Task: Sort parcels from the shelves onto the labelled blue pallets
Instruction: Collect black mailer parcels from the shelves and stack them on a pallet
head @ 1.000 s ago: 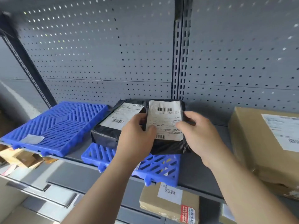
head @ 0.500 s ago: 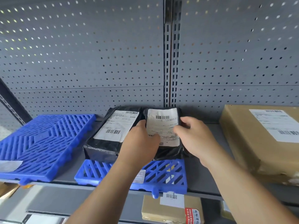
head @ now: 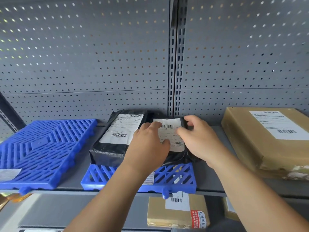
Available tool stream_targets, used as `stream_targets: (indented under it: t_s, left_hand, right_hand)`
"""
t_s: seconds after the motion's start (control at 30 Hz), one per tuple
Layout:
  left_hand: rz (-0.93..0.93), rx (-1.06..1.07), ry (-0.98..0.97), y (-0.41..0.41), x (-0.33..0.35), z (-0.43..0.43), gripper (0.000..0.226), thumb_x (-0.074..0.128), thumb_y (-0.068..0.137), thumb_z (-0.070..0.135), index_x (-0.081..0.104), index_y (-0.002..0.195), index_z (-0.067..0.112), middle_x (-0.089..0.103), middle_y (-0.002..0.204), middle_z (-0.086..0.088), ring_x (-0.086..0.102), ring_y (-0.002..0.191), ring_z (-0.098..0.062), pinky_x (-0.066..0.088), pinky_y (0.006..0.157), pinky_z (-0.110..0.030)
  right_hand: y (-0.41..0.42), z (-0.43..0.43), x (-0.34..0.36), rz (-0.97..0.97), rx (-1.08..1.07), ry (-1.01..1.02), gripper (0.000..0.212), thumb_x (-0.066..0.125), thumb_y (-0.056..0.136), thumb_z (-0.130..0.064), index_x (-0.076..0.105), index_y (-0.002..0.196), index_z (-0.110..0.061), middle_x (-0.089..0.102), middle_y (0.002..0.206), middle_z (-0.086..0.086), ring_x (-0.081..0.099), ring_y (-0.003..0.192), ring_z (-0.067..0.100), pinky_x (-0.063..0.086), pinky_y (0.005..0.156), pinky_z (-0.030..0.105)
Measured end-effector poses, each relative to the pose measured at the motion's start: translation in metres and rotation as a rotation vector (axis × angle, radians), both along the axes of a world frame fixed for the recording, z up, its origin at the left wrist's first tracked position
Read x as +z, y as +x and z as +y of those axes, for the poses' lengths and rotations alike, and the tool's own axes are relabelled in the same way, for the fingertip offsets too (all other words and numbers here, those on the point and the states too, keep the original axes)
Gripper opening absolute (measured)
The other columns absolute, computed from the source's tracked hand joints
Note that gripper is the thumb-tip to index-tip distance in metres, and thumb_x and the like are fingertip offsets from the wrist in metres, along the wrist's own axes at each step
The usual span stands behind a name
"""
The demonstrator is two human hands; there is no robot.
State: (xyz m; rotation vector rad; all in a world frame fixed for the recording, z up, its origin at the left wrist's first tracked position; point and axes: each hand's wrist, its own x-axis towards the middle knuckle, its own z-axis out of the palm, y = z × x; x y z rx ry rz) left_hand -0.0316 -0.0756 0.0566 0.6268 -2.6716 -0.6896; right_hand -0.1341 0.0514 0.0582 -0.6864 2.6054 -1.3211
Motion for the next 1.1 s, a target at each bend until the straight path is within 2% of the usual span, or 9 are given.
stream_targets:
  t_s: [0.03, 0.07, 0.13, 0.23, 0.3, 0.43, 0.57, 0.87, 1.1]
  left_hand:
    - [0.016, -0.005, -0.016, 0.001, 0.000, 0.000, 0.056, 0.063, 0.094, 0.033, 0.047, 0.146, 0.023, 0.053, 0.141, -0.001, 0.049, 0.126, -0.026, 0.037, 0.099, -0.028]
    - [0.031, -0.009, -0.042, 0.003, 0.000, 0.000, 0.054, 0.062, 0.094, 0.033, 0.048, 0.146, 0.022, 0.054, 0.140, -0.001, 0.049, 0.125, -0.027, 0.037, 0.099, -0.029]
    - [0.059, -0.017, -0.086, 0.006, 0.000, 0.001, 0.052, 0.061, 0.095, 0.032, 0.049, 0.145, 0.022, 0.053, 0.141, -0.001, 0.047, 0.125, -0.028, 0.038, 0.101, -0.032]
    - [0.091, -0.044, -0.099, 0.008, -0.001, 0.004, 0.052, 0.060, 0.095, 0.033, 0.050, 0.145, 0.023, 0.052, 0.143, 0.000, 0.046, 0.127, -0.028, 0.039, 0.102, -0.035]
    - [0.110, -0.062, -0.108, 0.009, -0.002, 0.007, 0.051, 0.060, 0.094, 0.033, 0.051, 0.143, 0.022, 0.053, 0.142, -0.001, 0.047, 0.126, -0.029, 0.040, 0.102, -0.037]
    - [0.134, -0.104, -0.148, 0.015, -0.006, 0.019, 0.051, 0.061, 0.092, 0.033, 0.054, 0.140, 0.021, 0.055, 0.138, -0.003, 0.049, 0.122, -0.032, 0.046, 0.099, -0.046]
    - [0.124, -0.148, -0.159, 0.017, -0.011, 0.038, 0.050, 0.061, 0.093, 0.034, 0.054, 0.140, 0.021, 0.055, 0.141, -0.002, 0.048, 0.125, -0.032, 0.043, 0.100, -0.046]
    - [0.159, -0.289, -0.211, 0.009, 0.001, 0.115, 0.049, 0.062, 0.089, 0.033, 0.058, 0.135, 0.017, 0.058, 0.135, -0.006, 0.052, 0.122, -0.035, 0.045, 0.101, -0.050]
    - [0.210, -0.412, -0.244, -0.003, 0.007, 0.229, 0.049, 0.062, 0.091, 0.034, 0.057, 0.138, 0.023, 0.058, 0.137, -0.004, 0.053, 0.121, -0.033, 0.044, 0.099, -0.047]
  right_hand:
    - [0.002, 0.001, 0.001, 0.011, -0.009, 0.012, 0.046, 0.057, 0.087, -0.043, 0.053, 0.133, -0.034, 0.055, 0.121, -0.010, 0.058, 0.101, 0.006, 0.045, 0.076, 0.027]
    - [0.005, 0.003, 0.003, 0.029, -0.036, 0.027, 0.056, 0.057, 0.088, -0.042, 0.047, 0.142, -0.031, 0.053, 0.132, -0.007, 0.055, 0.113, 0.012, 0.044, 0.084, 0.030]
    - [0.013, 0.008, 0.003, 0.112, -0.085, 0.039, 0.056, 0.058, 0.091, -0.041, 0.045, 0.144, -0.030, 0.051, 0.139, -0.006, 0.050, 0.124, 0.018, 0.038, 0.090, 0.031]
    - [0.027, 0.019, 0.002, 0.198, -0.141, 0.070, 0.054, 0.058, 0.093, -0.039, 0.045, 0.144, -0.030, 0.050, 0.141, -0.004, 0.046, 0.129, 0.021, 0.037, 0.093, 0.031]
    - [0.036, 0.028, 0.001, 0.274, -0.177, 0.134, 0.055, 0.057, 0.093, -0.038, 0.045, 0.145, -0.026, 0.051, 0.142, 0.000, 0.046, 0.129, 0.024, 0.039, 0.097, 0.036]
    - [0.057, 0.045, 0.002, 0.489, -0.269, 0.296, 0.053, 0.059, 0.091, -0.036, 0.051, 0.142, -0.021, 0.055, 0.137, 0.004, 0.045, 0.123, 0.031, 0.032, 0.100, 0.037]
    - [0.073, 0.066, 0.000, 0.563, -0.320, 0.374, 0.051, 0.061, 0.089, -0.033, 0.055, 0.137, -0.017, 0.059, 0.132, 0.006, 0.050, 0.113, 0.036, 0.040, 0.096, 0.046]
    - [0.089, 0.149, 0.004, 0.579, -0.450, 0.399, 0.049, 0.062, 0.087, -0.033, 0.057, 0.133, -0.016, 0.060, 0.127, 0.006, 0.049, 0.113, 0.034, 0.041, 0.093, 0.047]
    - [0.101, 0.271, 0.003, 0.514, -0.566, 0.406, 0.050, 0.058, 0.090, -0.037, 0.052, 0.138, -0.021, 0.056, 0.133, 0.002, 0.047, 0.119, 0.033, 0.043, 0.095, 0.047]
